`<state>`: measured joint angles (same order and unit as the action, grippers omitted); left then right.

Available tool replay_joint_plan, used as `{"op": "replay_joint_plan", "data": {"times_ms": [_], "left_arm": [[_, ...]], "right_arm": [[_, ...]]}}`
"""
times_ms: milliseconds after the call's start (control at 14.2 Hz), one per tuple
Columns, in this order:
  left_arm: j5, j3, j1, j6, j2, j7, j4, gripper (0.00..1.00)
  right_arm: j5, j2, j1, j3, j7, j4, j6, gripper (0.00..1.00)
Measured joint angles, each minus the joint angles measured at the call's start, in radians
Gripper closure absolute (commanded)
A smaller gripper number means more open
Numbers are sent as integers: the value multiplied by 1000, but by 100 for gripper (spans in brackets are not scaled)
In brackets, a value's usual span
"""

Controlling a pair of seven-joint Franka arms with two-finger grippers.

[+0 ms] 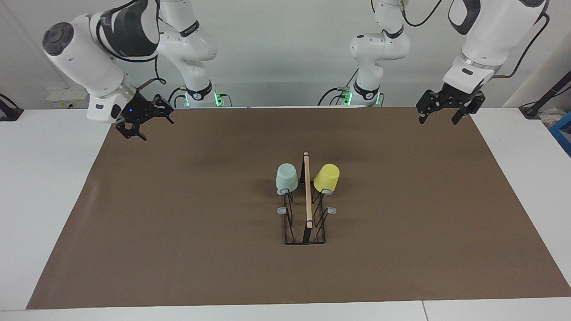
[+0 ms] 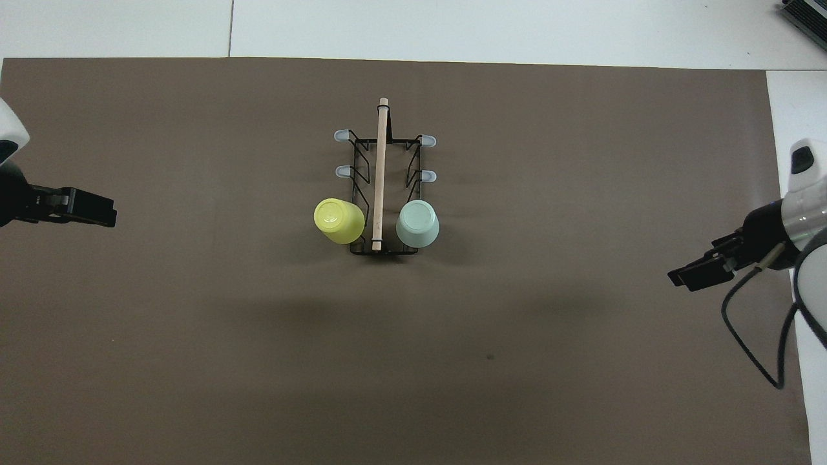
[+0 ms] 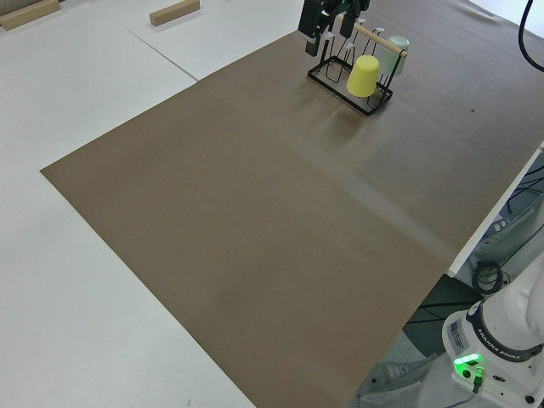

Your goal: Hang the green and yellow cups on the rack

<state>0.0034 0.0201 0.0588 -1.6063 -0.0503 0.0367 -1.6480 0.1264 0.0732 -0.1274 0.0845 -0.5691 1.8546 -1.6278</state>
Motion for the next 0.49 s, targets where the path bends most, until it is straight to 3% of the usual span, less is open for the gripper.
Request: {"op": "replay_joint_plan", "data": {"times_ms": [493], "left_arm": [[0,0,0,0,0,0,0,0]], "right_arm": [[-90,-14,-11,-9,18,-35,-9,0]]}}
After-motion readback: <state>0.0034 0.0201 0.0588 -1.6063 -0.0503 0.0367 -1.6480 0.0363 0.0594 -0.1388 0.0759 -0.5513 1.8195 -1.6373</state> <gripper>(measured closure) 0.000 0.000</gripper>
